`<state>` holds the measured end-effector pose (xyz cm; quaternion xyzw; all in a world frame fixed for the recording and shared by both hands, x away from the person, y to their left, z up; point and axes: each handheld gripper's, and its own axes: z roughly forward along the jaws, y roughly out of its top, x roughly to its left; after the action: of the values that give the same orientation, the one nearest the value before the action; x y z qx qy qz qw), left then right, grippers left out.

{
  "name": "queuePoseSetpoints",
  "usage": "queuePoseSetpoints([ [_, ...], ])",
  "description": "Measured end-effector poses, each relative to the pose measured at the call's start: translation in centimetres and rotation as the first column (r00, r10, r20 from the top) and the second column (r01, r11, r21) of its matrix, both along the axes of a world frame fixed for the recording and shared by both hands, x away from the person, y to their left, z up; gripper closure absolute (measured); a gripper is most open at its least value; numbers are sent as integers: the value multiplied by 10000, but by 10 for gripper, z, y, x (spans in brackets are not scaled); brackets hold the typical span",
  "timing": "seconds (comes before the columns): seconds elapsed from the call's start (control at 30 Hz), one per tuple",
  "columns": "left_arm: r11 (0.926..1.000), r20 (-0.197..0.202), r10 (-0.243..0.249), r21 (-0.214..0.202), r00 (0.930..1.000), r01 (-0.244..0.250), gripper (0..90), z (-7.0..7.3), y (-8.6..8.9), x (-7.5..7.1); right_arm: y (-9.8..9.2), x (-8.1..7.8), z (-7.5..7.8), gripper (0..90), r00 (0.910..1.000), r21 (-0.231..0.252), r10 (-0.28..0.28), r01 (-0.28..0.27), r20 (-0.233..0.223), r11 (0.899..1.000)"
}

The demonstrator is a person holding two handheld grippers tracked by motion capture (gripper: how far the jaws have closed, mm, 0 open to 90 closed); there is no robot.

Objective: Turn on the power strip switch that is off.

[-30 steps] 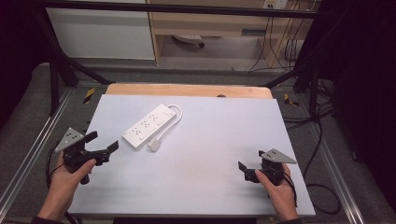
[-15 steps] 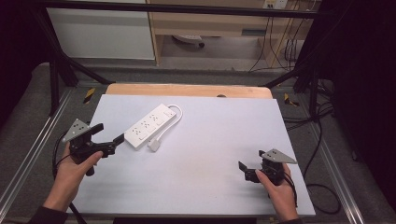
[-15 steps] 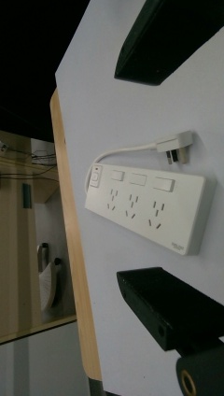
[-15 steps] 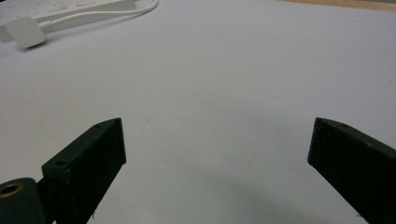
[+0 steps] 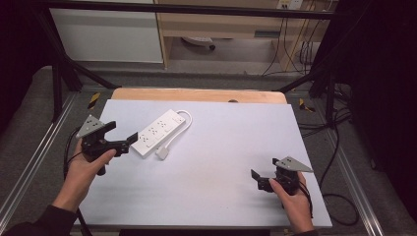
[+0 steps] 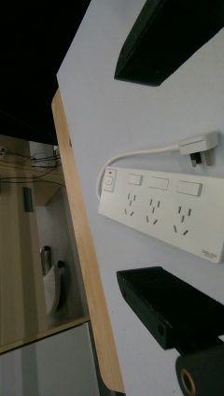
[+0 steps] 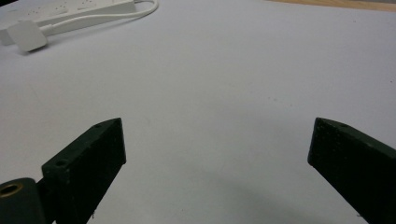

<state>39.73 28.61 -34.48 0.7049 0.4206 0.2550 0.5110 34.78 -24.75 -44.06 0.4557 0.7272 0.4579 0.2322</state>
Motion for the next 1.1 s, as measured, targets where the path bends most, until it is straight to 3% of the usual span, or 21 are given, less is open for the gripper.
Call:
queuePoseSetpoints([
  [0.43,10000,-177,-10,-66,9998,9,56,2,-17,26,1,-1,0,46,10000,-52,31,-31,11,10000],
  [0.63,9999,-260,48,132,9997,-45,59,-2,-28,38,0,-2,1,46,10000,8,7,-7,66,10000],
  [1.1,9996,-268,110,251,9996,-104,86,-2,-39,51,1,-1,2,46,10000,48,-40,40,31,10000],
])
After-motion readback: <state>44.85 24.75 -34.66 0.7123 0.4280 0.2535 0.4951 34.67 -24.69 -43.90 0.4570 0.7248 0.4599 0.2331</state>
